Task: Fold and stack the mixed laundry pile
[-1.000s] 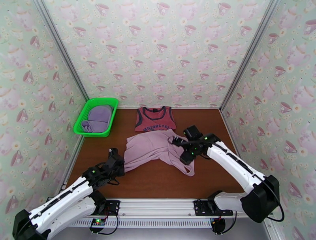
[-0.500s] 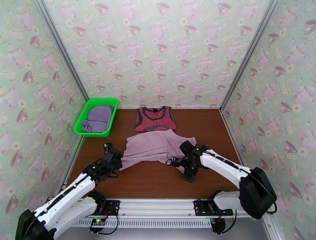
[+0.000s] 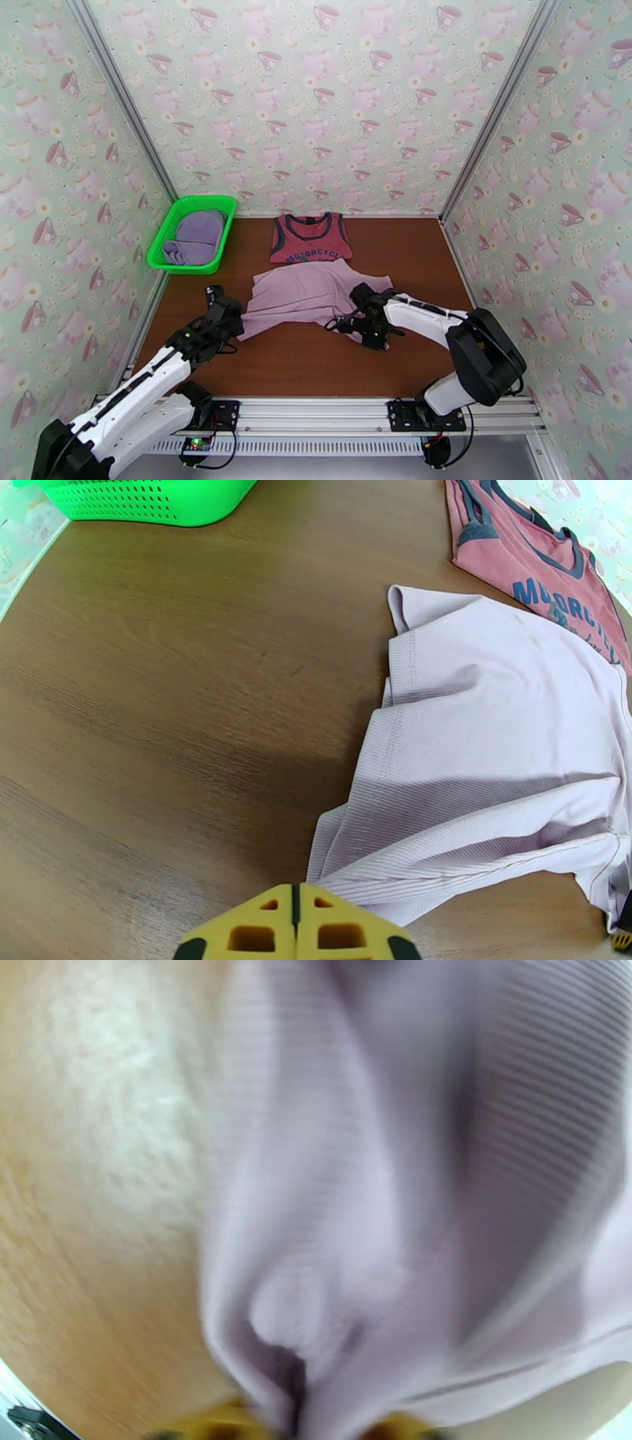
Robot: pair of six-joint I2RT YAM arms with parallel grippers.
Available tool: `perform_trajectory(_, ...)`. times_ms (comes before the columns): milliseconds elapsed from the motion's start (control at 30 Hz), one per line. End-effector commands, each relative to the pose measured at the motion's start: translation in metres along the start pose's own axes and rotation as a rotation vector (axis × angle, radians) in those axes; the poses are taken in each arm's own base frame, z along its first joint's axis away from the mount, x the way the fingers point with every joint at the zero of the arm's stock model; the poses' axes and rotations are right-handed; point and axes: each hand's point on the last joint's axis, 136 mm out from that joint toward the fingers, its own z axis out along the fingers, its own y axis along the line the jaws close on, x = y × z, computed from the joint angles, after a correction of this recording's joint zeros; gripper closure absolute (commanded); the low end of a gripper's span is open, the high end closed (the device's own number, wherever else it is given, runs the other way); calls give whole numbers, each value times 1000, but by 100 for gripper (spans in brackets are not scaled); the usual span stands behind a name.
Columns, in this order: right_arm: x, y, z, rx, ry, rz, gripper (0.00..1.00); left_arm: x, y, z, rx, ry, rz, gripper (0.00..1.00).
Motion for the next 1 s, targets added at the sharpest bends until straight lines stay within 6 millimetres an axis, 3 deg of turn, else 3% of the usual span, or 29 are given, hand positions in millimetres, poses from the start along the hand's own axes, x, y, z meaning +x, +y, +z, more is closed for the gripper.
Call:
perform_trajectory(0, -2, -36, -44, 172, -61, 26, 100, -22, -5, -8, 6, -52, -27, 100)
perform_trajectory(67, 3, -50, -74, 253, -123, 65, 100, -38, -11, -15, 11, -85, -32, 100)
perform_trajectory(200, 23, -74, -157, 479, -293, 136, 100, -84, -21, -44, 19, -188, -41, 100)
perform_trajectory(300, 41, -86, -216, 634, -393, 189, 100, -123, -24, -75, 19, -280, -39, 100)
perform_trajectory(433, 53, -100, -271, 773, -452, 227, 100, -178, -32, -128, 53, -408, -24, 100)
perform_trajectory(533, 56, -128, -295, 845, -460, 272, 100, -215, -42, -154, 66, -459, 20, 100)
perform_trajectory(633, 53, -167, -306, 888, -451, 324, 100, -250, -60, -157, 76, -471, 77, 100)
perform_trajectory(833, 18, -247, -306, 870, -458, 334, 100, -322, -106, -118, 116, -462, 172, 100)
perform_trajectory(967, 2, -293, -329, 904, -485, 355, 100, -375, -124, -101, 107, -496, 210, 100)
